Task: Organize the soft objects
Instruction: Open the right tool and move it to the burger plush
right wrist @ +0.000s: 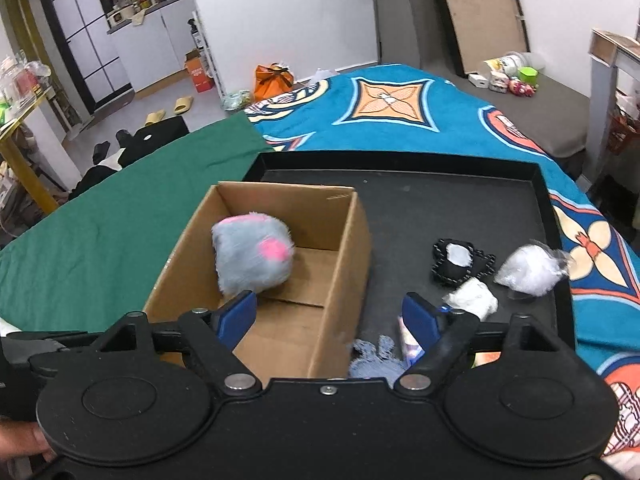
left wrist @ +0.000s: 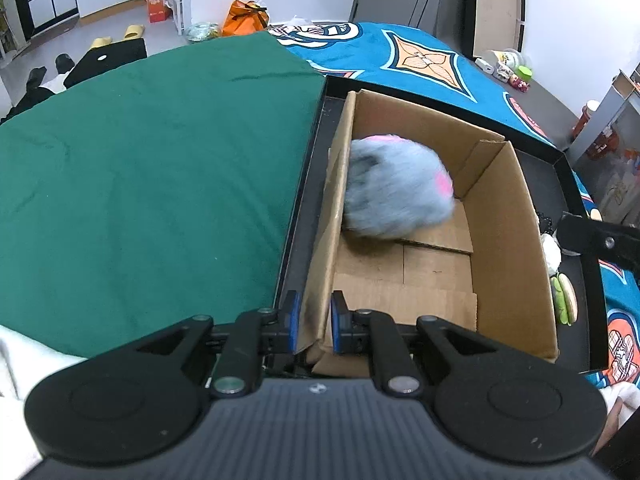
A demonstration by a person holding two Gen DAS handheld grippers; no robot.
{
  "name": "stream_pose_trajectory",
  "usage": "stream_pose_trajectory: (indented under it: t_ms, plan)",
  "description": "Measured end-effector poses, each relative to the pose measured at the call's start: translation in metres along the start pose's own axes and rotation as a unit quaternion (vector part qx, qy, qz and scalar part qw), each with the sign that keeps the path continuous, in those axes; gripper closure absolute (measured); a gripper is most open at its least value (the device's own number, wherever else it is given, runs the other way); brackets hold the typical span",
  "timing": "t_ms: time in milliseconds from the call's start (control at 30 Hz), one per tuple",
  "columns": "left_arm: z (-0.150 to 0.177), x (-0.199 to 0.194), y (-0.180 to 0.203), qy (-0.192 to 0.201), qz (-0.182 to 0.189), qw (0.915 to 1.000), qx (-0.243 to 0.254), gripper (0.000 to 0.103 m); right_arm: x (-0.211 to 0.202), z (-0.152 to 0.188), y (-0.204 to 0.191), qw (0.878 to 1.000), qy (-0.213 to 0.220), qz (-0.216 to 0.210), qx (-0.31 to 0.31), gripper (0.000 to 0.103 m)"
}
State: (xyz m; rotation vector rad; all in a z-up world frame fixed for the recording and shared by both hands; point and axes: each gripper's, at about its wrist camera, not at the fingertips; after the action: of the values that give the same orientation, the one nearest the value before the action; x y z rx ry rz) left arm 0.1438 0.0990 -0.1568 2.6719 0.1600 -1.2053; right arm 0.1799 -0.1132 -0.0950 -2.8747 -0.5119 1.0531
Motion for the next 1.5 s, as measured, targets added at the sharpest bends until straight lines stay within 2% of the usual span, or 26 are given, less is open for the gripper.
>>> stream_pose_trajectory:
  t_ms: [167,333,433,500,600,700,1067,1500]
  plan:
    - [0.0,-0.002,0.005,0.004,-0.008,0.9999,0.011,0.089,-0.008,0.008,0.018,1.0,0.0,0.013,0.01,0.024]
    - [0.001,-0.006,0.009,0.011,-0.022,0.9995,0.022,0.079,-0.015,0.017,0.041,0.999,-0.004,0.029,0.024,0.024]
    - [0.001,-0.008,0.01,0.017,-0.029,0.9992,0.024,0.064,-0.016,0.023,0.053,0.999,-0.006,0.036,0.029,0.024]
    - [0.001,-0.011,0.011,0.024,-0.032,0.9988,0.028,0.05,-0.017,0.026,0.061,0.999,-0.008,0.039,0.034,0.024]
    - [0.001,-0.013,0.015,0.034,-0.041,0.9979,0.036,0.038,-0.016,0.029,0.069,0.998,-0.007,0.041,0.036,0.024]
    - [0.001,-0.014,0.019,0.037,-0.047,0.9971,0.046,0.031,-0.015,0.035,0.08,0.998,-0.008,0.044,0.047,0.025]
    - [0.001,-0.011,0.03,0.036,-0.066,0.9945,0.073,0.028,0.001,0.054,0.12,0.994,-0.02,0.061,0.092,0.032]
    - [0.003,0.003,0.042,0.01,-0.079,0.9909,0.108,0.028,0.032,0.072,0.15,0.988,-0.041,0.067,0.133,0.036]
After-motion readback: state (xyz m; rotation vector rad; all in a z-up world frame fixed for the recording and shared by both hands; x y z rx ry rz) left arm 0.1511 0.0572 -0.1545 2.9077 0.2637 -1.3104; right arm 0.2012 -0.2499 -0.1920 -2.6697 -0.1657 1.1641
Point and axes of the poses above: each gripper's, at about its wrist camera, not at the fingertips, and x roughly the way its jaws point, y to its right, z to its underside, and after that the axes turned 11 degrees about y, right-handed
